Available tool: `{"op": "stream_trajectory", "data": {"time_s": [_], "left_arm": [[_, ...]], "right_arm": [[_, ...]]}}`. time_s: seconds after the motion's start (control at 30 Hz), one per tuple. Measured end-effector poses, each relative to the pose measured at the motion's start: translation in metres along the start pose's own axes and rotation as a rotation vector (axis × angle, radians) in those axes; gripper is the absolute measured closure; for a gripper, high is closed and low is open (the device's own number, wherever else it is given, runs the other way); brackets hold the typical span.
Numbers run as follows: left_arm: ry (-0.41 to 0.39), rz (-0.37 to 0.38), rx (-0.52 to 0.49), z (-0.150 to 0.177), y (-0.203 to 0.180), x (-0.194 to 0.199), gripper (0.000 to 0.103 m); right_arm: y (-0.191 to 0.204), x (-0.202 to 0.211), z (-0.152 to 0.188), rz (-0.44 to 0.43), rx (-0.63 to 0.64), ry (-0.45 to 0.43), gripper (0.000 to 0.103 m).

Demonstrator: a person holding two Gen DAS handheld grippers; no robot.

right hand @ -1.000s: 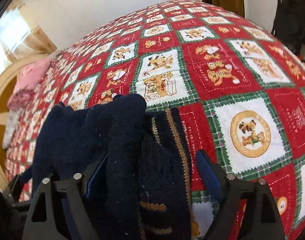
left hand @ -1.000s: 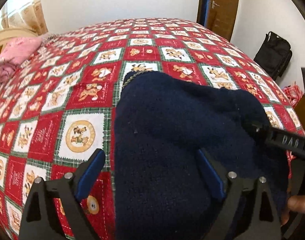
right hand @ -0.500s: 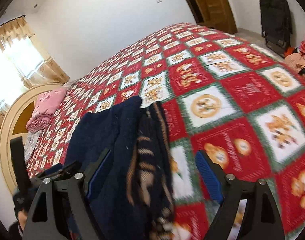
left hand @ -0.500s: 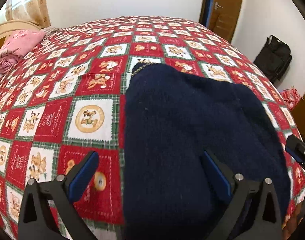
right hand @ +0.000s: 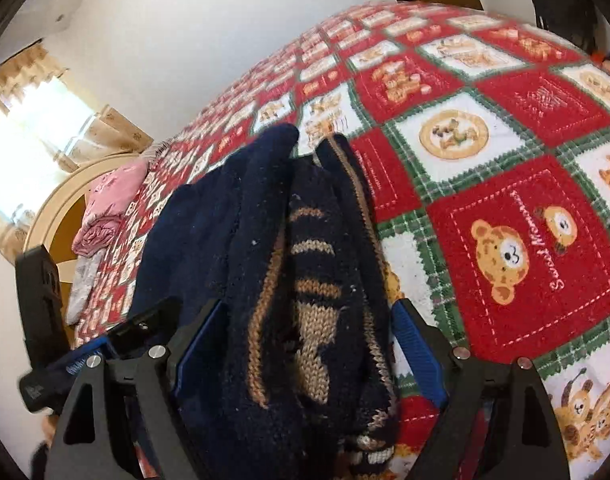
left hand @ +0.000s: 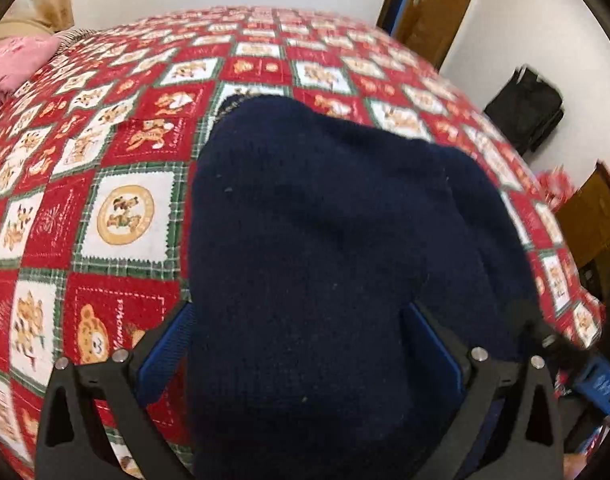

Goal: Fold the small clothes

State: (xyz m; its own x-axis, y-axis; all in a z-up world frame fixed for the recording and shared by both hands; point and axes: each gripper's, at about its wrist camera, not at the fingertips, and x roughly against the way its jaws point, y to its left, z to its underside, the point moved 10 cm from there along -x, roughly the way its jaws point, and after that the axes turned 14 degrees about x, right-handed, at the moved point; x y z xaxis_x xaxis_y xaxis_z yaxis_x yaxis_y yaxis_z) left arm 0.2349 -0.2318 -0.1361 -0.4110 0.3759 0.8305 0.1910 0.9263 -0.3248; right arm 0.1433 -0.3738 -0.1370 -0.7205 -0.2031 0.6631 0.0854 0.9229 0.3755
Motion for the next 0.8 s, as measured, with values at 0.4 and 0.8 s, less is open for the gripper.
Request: {"op": "stream_trajectory", "data": {"time_s": [0.4, 0.8], "left_arm": [[0.054, 0.027, 0.021, 0.003, -0.001, -0.008, 0.0], [0.03, 0.078, -0.044, 0.005, -0.013, -0.001, 0.024]], "right_arm": [[0.009, -0.023, -0.005, 0.098, 0.085, 0.096, 0.001], [0.025, -0.02, -0.003, 0.02, 0.085, 0.077, 0.039]]}}
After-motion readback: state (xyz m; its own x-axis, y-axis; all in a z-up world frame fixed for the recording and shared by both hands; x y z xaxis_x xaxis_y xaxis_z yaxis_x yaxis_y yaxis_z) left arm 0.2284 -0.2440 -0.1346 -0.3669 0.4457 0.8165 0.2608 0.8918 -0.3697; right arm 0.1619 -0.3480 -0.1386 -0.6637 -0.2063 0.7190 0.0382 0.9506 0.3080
